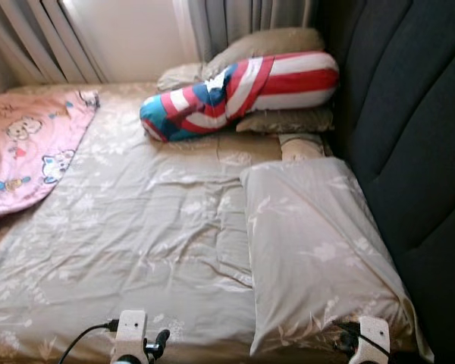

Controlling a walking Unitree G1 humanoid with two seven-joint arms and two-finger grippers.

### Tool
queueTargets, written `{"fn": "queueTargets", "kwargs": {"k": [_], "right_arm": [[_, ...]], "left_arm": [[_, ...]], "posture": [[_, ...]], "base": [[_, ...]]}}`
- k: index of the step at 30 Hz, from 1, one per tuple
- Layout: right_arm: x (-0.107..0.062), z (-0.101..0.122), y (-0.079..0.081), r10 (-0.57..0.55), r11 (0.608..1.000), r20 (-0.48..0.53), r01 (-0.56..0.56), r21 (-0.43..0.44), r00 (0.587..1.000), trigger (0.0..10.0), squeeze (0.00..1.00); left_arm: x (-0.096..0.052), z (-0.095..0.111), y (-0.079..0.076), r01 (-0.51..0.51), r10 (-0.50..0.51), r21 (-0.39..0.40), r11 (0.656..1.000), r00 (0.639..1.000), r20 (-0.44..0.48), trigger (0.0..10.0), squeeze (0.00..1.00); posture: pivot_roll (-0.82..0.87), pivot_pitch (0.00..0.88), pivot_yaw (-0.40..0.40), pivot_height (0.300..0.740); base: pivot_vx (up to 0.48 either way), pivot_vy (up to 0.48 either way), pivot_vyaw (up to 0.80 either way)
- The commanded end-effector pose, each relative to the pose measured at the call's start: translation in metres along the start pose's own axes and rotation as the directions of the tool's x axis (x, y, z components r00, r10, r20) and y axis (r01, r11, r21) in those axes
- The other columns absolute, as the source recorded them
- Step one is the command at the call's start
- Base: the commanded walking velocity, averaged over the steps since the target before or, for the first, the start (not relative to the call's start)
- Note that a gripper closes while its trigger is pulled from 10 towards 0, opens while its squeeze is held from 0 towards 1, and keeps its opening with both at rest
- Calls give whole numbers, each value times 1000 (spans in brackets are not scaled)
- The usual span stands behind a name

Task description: Clean up the room

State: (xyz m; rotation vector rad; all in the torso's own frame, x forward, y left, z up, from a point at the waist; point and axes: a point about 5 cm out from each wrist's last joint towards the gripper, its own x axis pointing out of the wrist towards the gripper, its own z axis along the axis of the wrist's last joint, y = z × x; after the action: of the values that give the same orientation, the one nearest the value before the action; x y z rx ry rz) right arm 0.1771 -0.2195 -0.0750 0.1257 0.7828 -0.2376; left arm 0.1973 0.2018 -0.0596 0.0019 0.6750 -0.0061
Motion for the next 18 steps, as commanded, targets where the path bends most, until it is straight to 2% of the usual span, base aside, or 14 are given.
{"fn": "queueTargets", "kwargs": {"k": [1,2,3,4,5,10,18], "right_arm": [[-4,-17,-5,-25,999,-74,23,-26,997,10000,0],[-5,-19,-6,-31,999,-85,29,-30,996,10000,0],[-5,-21,-6,-31,999,-96,29,-28,995,10000,671],[-6,-22,-6,-30,999,-101,28,-26,994,10000,671],[-6,-23,-6,-30,999,-105,27,-26,994,10000,1000],[-5,-25,0,-11,999,-120,7,-39,993,10000,1000],[-7,-32,4,-4,999,-153,-4,-50,988,10000,1000]], "left_arm": [[-1,-10,4,-10,12,30,999,998,-56,10000,0],[-1,-11,4,-13,15,30,999,998,-63,10000,0],[-1,-13,4,-17,19,29,999,997,-74,10000,0],[-1,-14,5,-20,22,28,999,997,-80,10000,0],[-1,-15,5,-25,28,30,999,995,-93,10000,0],[-2,-23,5,-40,45,34,999,989,-143,10000,0],[-2,-27,1,-46,49,25,999,985,-166,10000,0]], "posture": [[-42,23,26,740],[-42,23,26,740],[-42,15,28,740],[-42,15,28,740],[-47,6,32,740],[-55,0,36,740],[-60,0,35,740]], "base": [[0,0,0],[0,0,0],[0,0,0],[0,0,0],[0,0,0],[0,0,0],[0,0,0]]}}
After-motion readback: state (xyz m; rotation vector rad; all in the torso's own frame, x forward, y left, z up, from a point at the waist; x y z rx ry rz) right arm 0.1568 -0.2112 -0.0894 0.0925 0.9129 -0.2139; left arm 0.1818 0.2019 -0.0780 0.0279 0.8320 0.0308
